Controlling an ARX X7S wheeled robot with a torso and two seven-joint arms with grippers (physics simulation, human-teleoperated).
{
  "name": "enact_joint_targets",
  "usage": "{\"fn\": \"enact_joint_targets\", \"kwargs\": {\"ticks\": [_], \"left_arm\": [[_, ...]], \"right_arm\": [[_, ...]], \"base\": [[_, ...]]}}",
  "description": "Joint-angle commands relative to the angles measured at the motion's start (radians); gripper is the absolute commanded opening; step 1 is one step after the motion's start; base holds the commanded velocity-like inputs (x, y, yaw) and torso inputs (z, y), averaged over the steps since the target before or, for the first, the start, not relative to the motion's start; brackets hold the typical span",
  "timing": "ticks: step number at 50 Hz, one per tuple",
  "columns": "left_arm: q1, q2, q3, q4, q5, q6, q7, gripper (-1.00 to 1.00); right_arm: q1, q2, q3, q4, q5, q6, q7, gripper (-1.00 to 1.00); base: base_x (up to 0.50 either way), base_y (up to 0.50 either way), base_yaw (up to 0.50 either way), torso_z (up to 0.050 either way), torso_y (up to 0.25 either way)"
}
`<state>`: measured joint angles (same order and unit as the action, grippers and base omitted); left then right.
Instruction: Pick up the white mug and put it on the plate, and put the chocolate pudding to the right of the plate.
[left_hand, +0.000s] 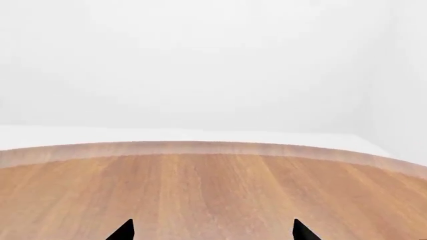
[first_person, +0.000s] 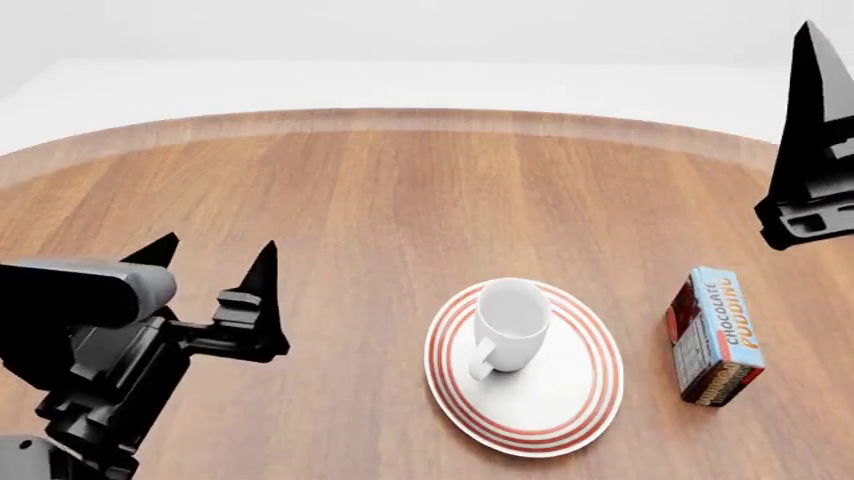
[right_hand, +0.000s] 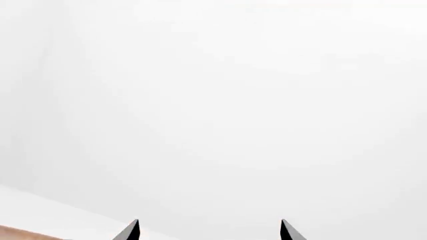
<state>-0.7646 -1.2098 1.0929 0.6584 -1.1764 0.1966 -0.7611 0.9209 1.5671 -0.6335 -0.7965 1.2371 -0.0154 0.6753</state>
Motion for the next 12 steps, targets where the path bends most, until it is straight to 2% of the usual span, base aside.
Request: {"fn": "enact_joint_targets", "kwargs": {"ticks": [1, 12], "left_arm": [[0.021, -0.055, -0.045, 0.075, 0.116, 0.025, -0.083, 1.00], [0.051, -0.132, -0.055, 0.149, 0.224, 0.047, -0.192, 1.00]], "right_arm": [[-0.105, 0.003, -0.050, -0.058, -0.123, -0.164, 0.074, 1.00], [-0.170, 0.003, -0.108, -0.033, -0.244, -0.288, 0.181, 1.00]], "base": [[0.00, 0.00, 0.00, 0.000, 0.000], [0.00, 0.00, 0.00, 0.000, 0.000]]}}
